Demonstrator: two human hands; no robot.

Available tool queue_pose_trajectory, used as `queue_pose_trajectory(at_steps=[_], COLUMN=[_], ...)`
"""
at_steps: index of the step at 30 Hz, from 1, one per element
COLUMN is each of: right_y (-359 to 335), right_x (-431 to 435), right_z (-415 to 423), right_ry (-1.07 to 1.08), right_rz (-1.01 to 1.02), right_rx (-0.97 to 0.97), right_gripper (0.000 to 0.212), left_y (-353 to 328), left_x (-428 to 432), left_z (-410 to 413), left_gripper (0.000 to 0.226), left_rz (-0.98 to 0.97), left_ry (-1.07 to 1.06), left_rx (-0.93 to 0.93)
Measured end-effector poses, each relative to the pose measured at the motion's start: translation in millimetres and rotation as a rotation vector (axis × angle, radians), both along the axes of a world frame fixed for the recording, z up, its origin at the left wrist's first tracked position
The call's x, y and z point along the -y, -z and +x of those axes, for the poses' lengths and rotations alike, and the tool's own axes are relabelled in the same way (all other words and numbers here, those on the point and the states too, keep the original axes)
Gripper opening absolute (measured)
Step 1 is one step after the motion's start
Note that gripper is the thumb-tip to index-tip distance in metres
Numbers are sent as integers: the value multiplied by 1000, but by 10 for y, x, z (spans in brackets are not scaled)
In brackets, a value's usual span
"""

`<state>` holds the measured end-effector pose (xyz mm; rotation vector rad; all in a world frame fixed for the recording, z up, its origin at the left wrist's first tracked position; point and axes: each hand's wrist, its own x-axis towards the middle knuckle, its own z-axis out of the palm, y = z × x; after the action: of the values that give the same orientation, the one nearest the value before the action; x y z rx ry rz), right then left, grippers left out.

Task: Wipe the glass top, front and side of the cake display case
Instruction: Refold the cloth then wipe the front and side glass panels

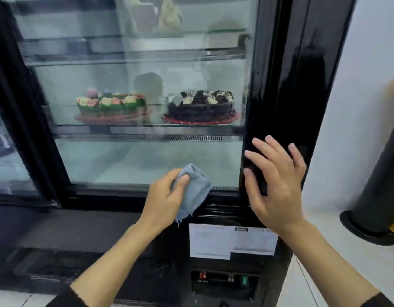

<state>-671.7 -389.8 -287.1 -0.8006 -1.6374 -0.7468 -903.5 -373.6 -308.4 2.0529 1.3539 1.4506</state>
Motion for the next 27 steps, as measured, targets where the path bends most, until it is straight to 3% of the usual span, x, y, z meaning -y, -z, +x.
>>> queue_pose_trajectory(at_steps=[2,5,8,12,14,18,27], right_y=[-246,-436,-507,-556,-540,-476,-462], right_x=[-34,-152,-347,-564,-612,-667,-679], right_z=[347,743,914,877,833,828,896], right_ry=[-42,-76,-135,-364,-488,-639,-706], right_rz=[93,166,124,-119,-213,-213,-187], right_rx=[-14,-36,-86,-173,-206,-208,-182], right_gripper=[25,29,45,71,77,84,83], left_y=[-372,-750,-890,-953,-982,-1031,-1269], left_x=[16,54,154,272,294,266,283], left_z=[284,621,880,1086,1124,1147,1143], left_gripper=[24,28,30,35,37,35,31], left_rz=[-174,-322,-368,-402,-377,-312,-202], left_ry=[67,76,75,-5,-38,-90,-43], left_rx=[295,570,704,836,885,892,800])
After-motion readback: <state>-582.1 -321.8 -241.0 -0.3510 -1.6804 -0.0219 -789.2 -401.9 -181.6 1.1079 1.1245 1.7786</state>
